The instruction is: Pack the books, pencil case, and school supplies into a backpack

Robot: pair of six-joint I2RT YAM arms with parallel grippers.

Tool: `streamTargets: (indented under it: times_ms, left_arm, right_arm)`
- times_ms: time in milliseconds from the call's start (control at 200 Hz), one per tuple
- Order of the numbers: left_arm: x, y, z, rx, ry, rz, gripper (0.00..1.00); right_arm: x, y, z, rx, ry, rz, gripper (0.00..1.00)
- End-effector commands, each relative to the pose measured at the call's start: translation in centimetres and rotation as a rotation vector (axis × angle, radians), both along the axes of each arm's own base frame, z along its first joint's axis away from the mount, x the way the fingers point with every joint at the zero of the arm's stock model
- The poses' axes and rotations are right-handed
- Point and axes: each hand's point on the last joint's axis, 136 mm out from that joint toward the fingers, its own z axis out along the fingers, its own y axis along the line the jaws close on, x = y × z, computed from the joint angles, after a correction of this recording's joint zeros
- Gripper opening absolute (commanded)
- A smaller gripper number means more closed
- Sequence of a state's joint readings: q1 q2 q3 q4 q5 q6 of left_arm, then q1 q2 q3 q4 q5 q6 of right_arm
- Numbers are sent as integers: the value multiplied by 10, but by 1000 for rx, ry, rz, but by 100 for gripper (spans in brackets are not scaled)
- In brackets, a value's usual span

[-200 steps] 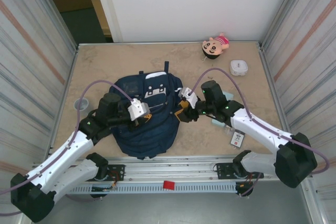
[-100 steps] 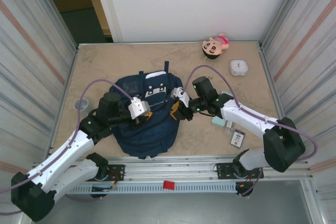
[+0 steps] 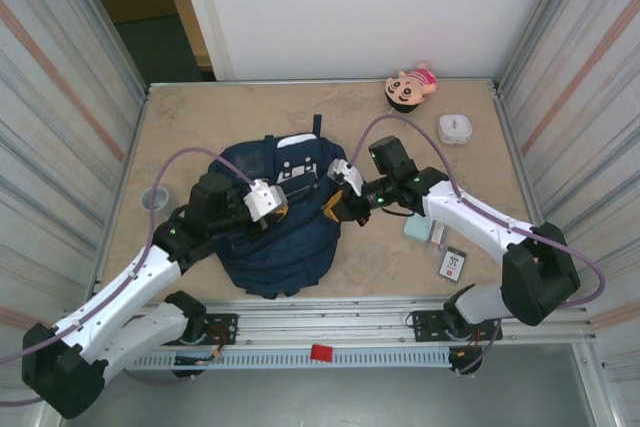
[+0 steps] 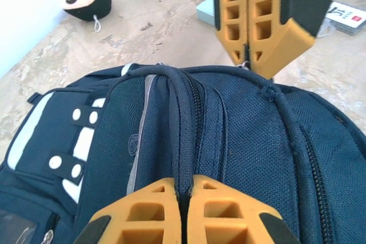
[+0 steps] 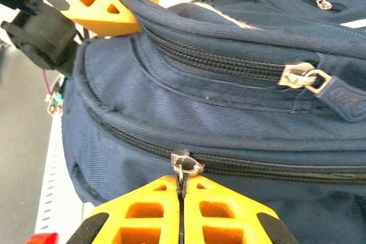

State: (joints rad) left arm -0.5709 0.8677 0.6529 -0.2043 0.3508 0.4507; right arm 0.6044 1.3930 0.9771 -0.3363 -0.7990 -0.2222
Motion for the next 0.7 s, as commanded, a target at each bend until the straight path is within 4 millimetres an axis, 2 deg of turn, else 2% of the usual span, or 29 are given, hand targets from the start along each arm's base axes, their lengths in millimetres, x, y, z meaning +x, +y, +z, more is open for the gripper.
streamTargets:
  times_ms: [0,261,441,626,697]
  left_arm:
    - [32,5,54,-74,-152,131,0]
    - [56,0,62,-85,-128,273,0]
    - [63,-20,76,-156,-82,312,0]
    - [66,-38,75,-218,-74,275,0]
    - [65,-40,75,-220,-78,264,0]
  right_arm:
    - [-3,9,24,2,113,-63,0]
    - [-20,35,39,-37,287,-221,0]
    - [-22,41,37,-76,337,-358,0]
    - [-37,57,36,-50,454,-331,0]
    - [-36,55,34,-57,478,-338,17]
